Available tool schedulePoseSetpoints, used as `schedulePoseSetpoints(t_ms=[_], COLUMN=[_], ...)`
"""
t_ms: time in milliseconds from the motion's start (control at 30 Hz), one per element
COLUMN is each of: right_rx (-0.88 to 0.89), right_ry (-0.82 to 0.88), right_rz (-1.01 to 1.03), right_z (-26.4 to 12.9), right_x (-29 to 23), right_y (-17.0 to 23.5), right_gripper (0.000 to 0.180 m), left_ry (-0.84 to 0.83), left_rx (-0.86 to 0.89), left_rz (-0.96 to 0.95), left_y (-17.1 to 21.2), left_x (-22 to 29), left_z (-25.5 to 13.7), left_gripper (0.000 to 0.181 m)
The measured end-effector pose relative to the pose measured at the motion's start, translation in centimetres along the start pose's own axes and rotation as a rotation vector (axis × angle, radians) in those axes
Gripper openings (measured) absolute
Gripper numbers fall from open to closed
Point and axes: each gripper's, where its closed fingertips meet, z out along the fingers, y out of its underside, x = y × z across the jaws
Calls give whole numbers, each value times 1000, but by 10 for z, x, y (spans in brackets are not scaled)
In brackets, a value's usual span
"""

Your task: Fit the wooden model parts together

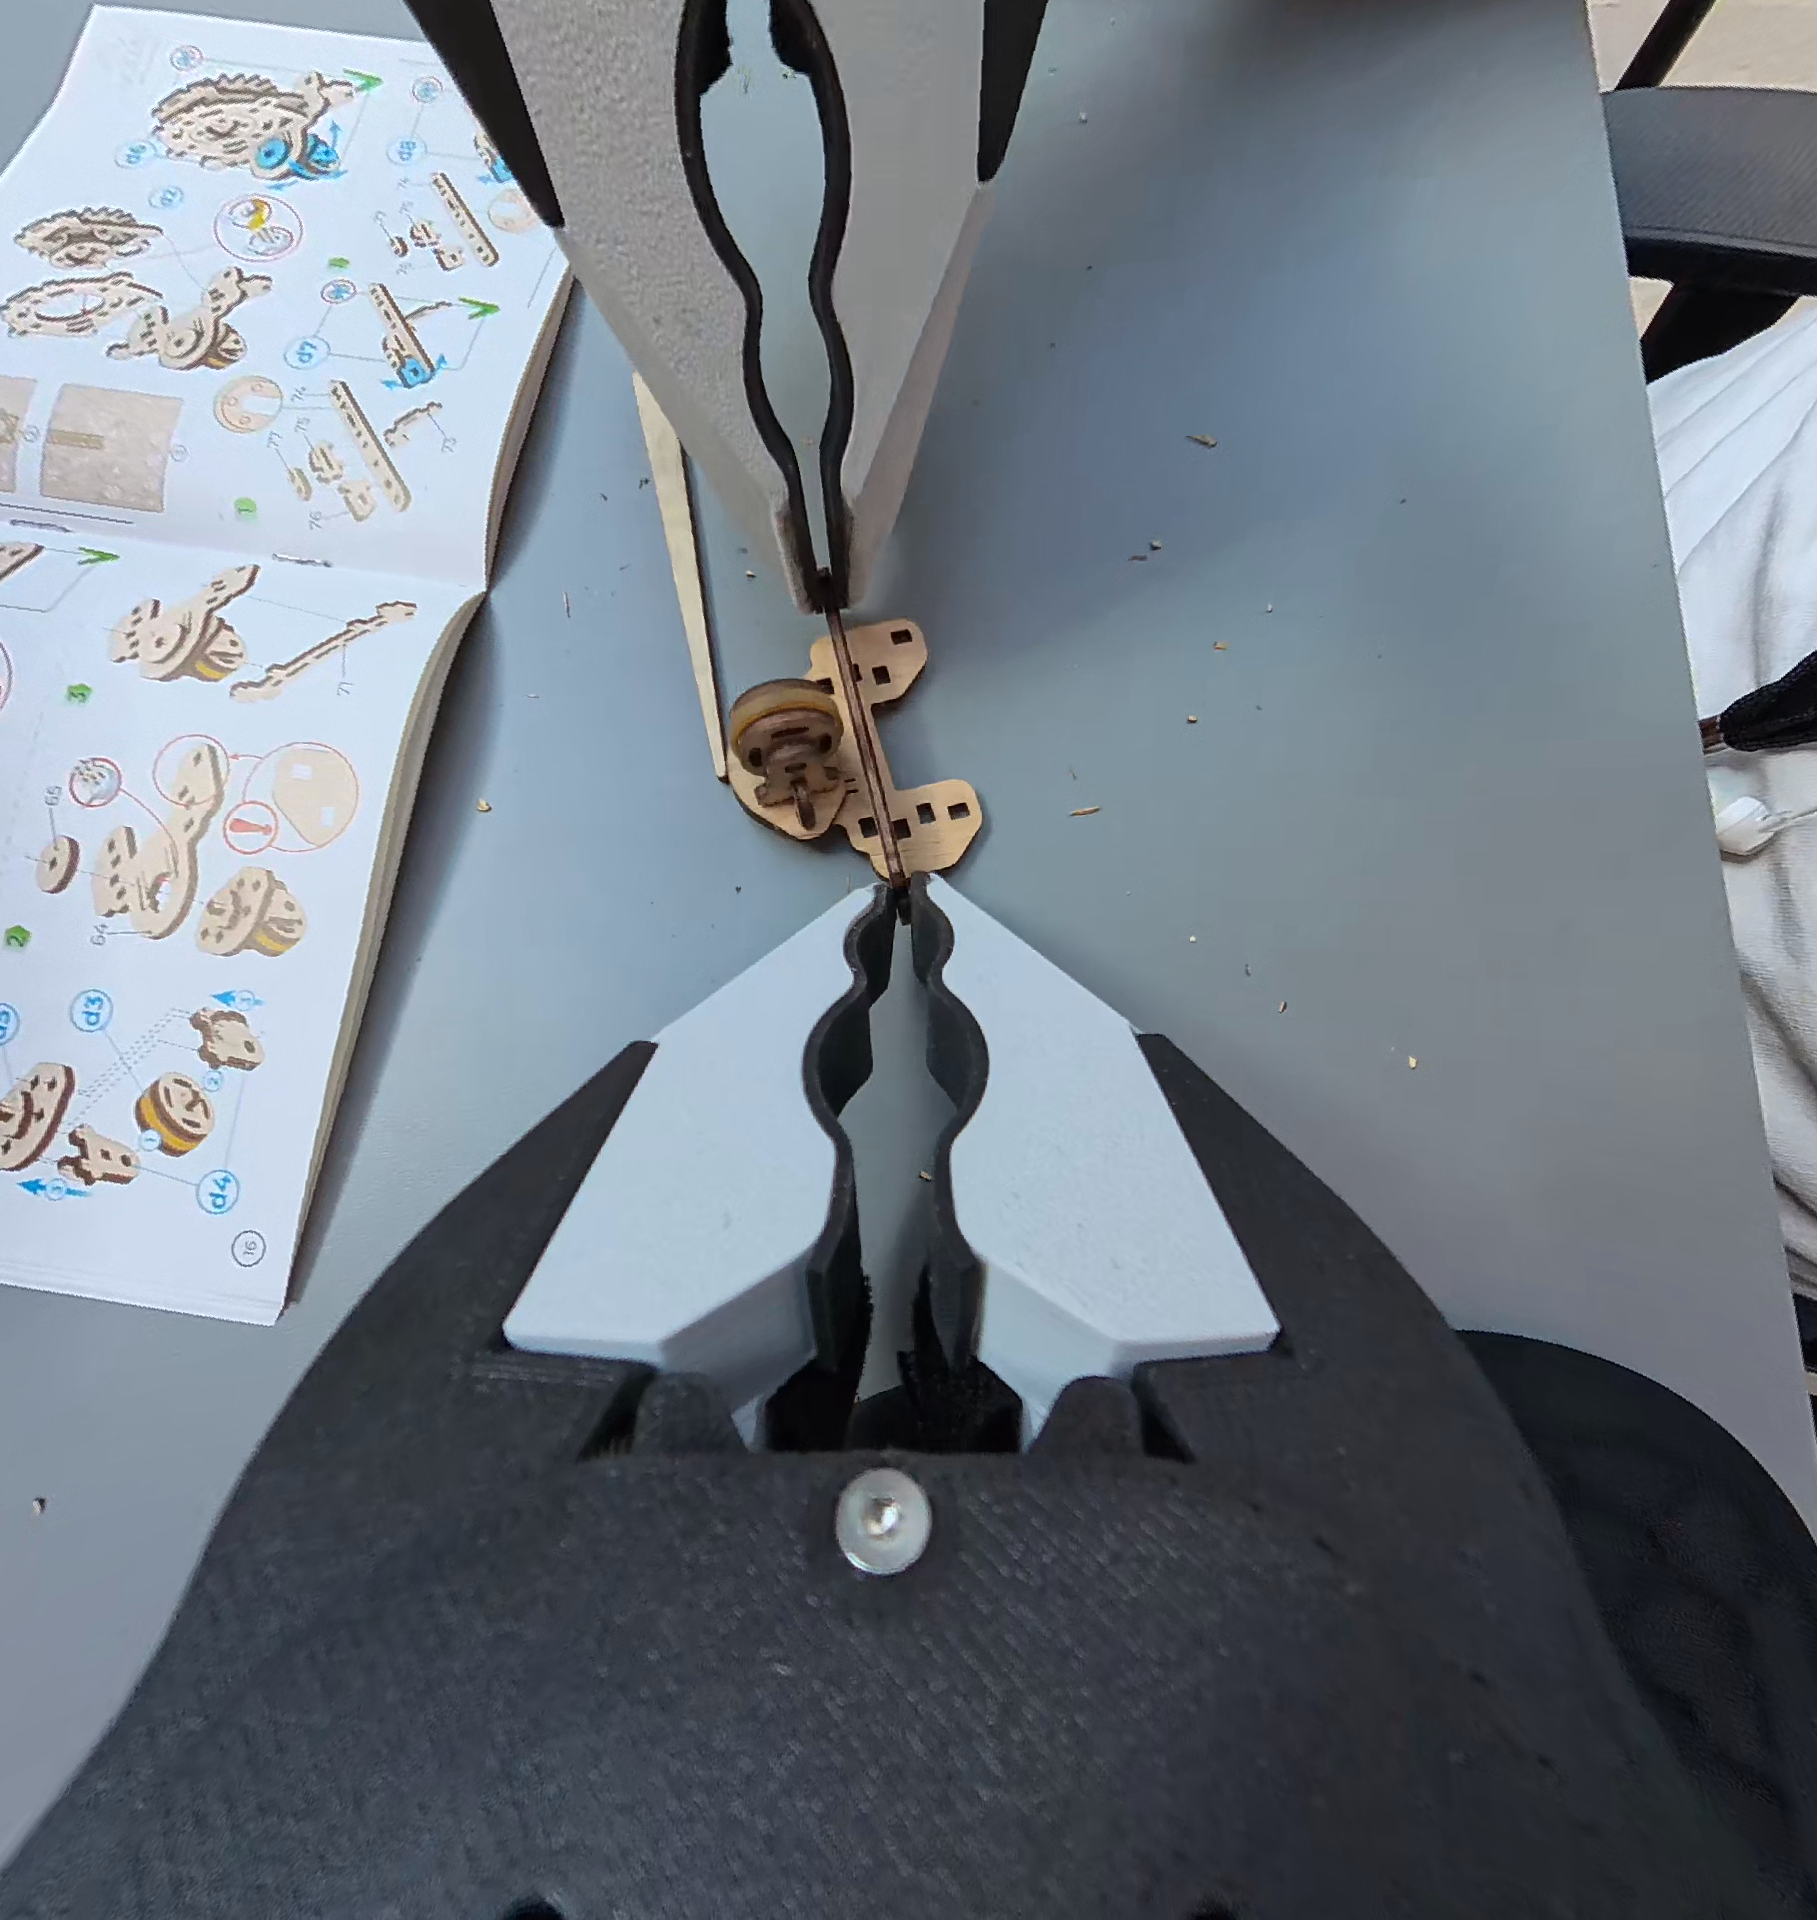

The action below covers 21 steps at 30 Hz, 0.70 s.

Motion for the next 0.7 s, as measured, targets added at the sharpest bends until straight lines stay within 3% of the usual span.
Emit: schedulePoseSetpoints(t_ms=[33,700], right_rx=[2,3], right_ry=[0,-6], right_rz=[1,-21], right_z=[0,-2], right_x=[0,3], right_y=[0,-3], right_gripper=[2,2], left_ry=[0,6], left_rx=[-2,-3], left_rz=[0,-3], left_y=[0,0], left_x=[0,1], left_z=[0,1], left_gripper=[1,1])
